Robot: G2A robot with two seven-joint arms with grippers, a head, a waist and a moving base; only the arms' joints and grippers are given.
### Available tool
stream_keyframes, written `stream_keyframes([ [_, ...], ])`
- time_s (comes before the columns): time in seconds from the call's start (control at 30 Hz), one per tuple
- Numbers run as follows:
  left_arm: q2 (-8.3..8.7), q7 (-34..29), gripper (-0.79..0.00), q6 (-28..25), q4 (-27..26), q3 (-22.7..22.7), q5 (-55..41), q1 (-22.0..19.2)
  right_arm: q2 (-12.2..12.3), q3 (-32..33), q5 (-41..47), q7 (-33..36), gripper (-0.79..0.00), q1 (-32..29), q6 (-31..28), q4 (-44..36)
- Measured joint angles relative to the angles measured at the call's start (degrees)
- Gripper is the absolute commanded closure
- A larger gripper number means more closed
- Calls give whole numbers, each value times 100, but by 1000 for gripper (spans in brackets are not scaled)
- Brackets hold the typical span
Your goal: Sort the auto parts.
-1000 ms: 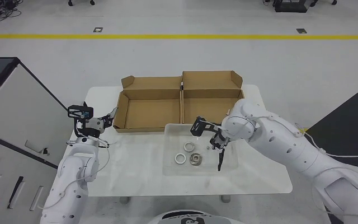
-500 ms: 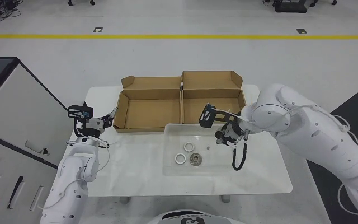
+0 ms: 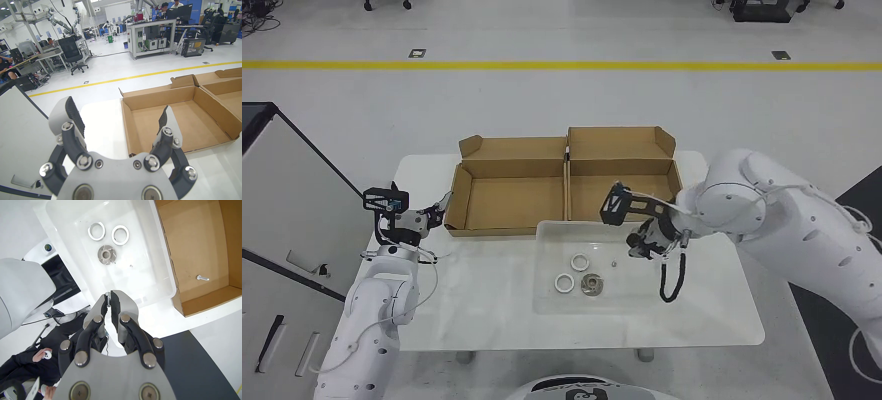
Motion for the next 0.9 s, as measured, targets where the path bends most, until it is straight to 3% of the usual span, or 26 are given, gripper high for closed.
stream_keyframes([
  [0.23, 0, 0, -785, 0, 0, 0, 0, 0, 181, 966, 1880, -709, 0, -443, -446, 972],
  [0.4, 0, 0, -785, 0, 0, 0, 0, 0, 233, 1445, 3748, -1080, 0, -1037, -1083, 1667],
  [0.6, 0, 0, -785, 0, 0, 0, 0, 0, 99, 1498, 5829, -956, 0, -1303, -1647, 1982],
  [0.9, 0, 0, -785, 0, 0, 0, 0, 0, -235, 1378, 7729, -438, 0, -836, -1735, 1852],
])
